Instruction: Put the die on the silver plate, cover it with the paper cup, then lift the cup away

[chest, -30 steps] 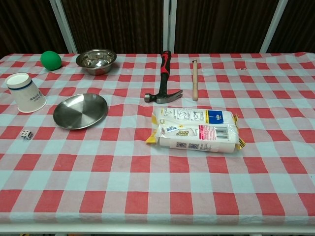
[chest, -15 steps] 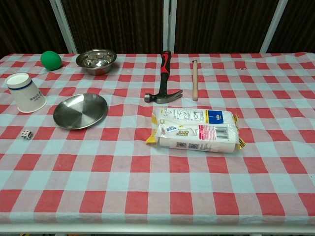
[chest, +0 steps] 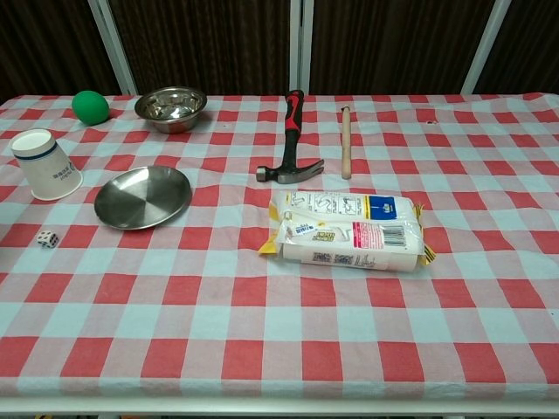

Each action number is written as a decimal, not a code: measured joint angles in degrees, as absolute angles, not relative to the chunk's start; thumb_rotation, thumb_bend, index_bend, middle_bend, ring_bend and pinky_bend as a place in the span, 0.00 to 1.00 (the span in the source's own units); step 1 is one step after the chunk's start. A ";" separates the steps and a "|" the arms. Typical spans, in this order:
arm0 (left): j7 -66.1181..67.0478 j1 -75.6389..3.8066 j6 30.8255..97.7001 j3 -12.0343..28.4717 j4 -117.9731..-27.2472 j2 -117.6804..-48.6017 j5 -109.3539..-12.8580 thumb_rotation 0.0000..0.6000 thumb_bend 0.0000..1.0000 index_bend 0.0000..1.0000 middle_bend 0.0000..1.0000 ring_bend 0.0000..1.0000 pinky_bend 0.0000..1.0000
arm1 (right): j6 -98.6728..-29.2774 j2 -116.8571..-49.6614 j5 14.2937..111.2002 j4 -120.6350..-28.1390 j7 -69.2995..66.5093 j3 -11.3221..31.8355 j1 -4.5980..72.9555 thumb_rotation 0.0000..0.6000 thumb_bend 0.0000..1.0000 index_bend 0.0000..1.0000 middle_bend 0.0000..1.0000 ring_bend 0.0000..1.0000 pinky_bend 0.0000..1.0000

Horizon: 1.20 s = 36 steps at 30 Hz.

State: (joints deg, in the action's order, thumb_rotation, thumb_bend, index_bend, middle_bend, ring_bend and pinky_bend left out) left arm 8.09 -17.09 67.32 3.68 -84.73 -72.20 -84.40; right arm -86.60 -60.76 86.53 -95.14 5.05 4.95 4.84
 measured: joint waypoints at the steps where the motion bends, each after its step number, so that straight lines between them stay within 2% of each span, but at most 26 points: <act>1: 7.51 -18.19 65.19 3.73 -83.65 -72.86 -83.90 1.00 0.10 0.39 0.79 0.78 0.96 | -86.53 -60.74 86.48 -95.17 5.10 4.93 4.84 1.00 0.17 0.08 0.18 0.05 0.12; 3: 6.77 -19.71 62.17 3.78 -81.90 -74.02 -82.91 1.00 0.10 0.40 0.84 0.83 1.00 | -86.40 -60.72 86.34 -95.24 5.23 4.92 4.85 1.00 0.17 0.08 0.18 0.05 0.12; 9: 3.38 -23.68 54.11 4.07 -76.28 -78.72 -78.69 1.00 0.11 0.41 0.88 0.86 1.00 | -85.80 -60.82 86.12 -95.33 5.60 5.06 5.23 1.00 0.17 0.08 0.18 0.05 0.12; 16: 1.04 -26.10 49.84 4.55 -72.42 -83.12 -74.80 1.00 0.24 0.44 0.91 0.89 1.00 | -85.17 -60.91 85.94 -95.21 5.56 5.06 5.56 1.00 0.17 0.09 0.18 0.05 0.12; 25: -0.28 -26.86 48.41 3.67 -71.36 -84.68 -73.65 1.00 0.29 0.47 0.91 0.89 1.00 | -84.56 -60.98 85.31 -94.89 5.01 5.09 5.71 1.00 0.17 0.09 0.18 0.05 0.12; 36: -1.14 -27.08 48.47 2.85 -71.33 -85.20 -73.77 1.00 0.41 0.53 0.92 0.89 1.00 | -84.10 -61.38 85.03 -93.84 3.82 5.00 5.83 1.00 0.17 0.10 0.18 0.05 0.12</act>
State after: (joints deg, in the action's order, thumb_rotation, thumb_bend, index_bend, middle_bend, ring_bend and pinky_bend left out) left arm -1.14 -27.08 48.47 2.85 -71.33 -85.20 -73.77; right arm -84.10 -61.38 85.03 -93.84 3.82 5.00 5.83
